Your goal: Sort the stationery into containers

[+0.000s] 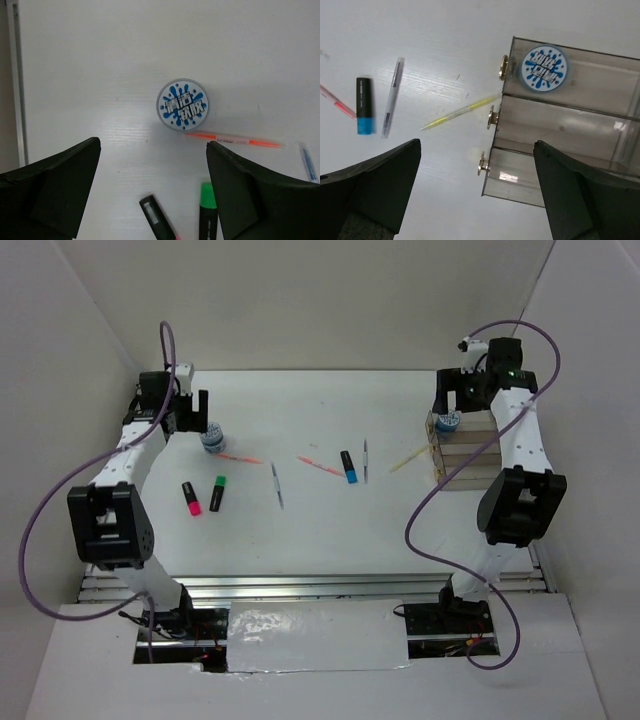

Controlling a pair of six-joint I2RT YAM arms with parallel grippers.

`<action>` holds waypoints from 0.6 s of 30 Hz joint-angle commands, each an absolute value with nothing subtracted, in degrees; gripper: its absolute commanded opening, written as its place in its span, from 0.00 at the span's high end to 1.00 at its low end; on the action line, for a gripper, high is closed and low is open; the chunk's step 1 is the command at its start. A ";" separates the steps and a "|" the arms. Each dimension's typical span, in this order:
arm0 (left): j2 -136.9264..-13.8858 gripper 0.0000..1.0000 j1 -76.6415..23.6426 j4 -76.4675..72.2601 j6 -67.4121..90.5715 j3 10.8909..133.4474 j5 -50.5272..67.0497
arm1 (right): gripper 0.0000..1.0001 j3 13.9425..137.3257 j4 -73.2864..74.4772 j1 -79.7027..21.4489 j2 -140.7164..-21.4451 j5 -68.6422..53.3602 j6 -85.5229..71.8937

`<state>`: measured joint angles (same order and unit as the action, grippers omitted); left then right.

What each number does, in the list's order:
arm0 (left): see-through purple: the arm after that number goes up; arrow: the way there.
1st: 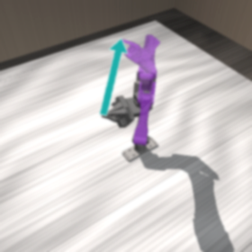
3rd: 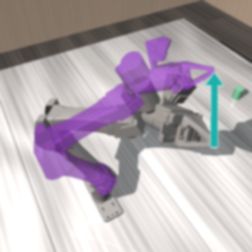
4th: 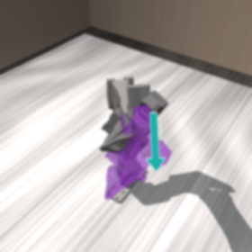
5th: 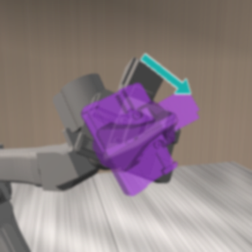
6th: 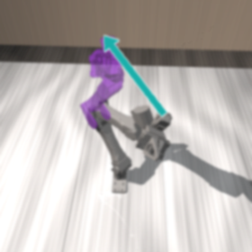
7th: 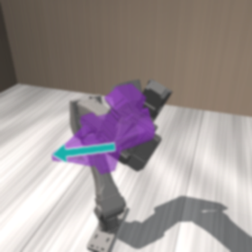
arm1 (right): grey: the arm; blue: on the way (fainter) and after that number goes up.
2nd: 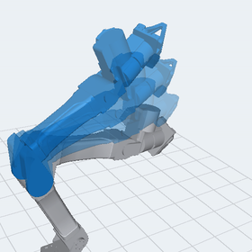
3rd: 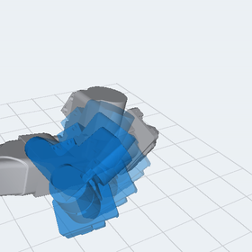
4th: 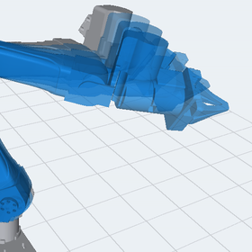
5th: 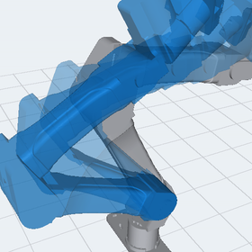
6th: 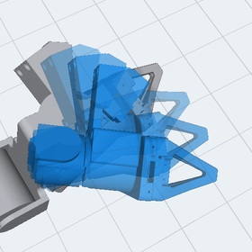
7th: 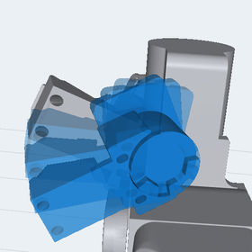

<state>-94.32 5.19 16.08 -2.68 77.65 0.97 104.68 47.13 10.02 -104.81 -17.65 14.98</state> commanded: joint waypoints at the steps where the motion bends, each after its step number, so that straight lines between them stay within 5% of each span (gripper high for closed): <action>1: -101.76 0.01 5.36 16.08 -4.22 84.70 2.54 | 0.00 98.98 47.73 9.58 -101.26 -20.30 13.54; 18: -119.18 0.07 3.69 21.27 -5.01 95.36 9.76 | 0.00 93.34 48.43 9.75 -97.21 -20.92 14.85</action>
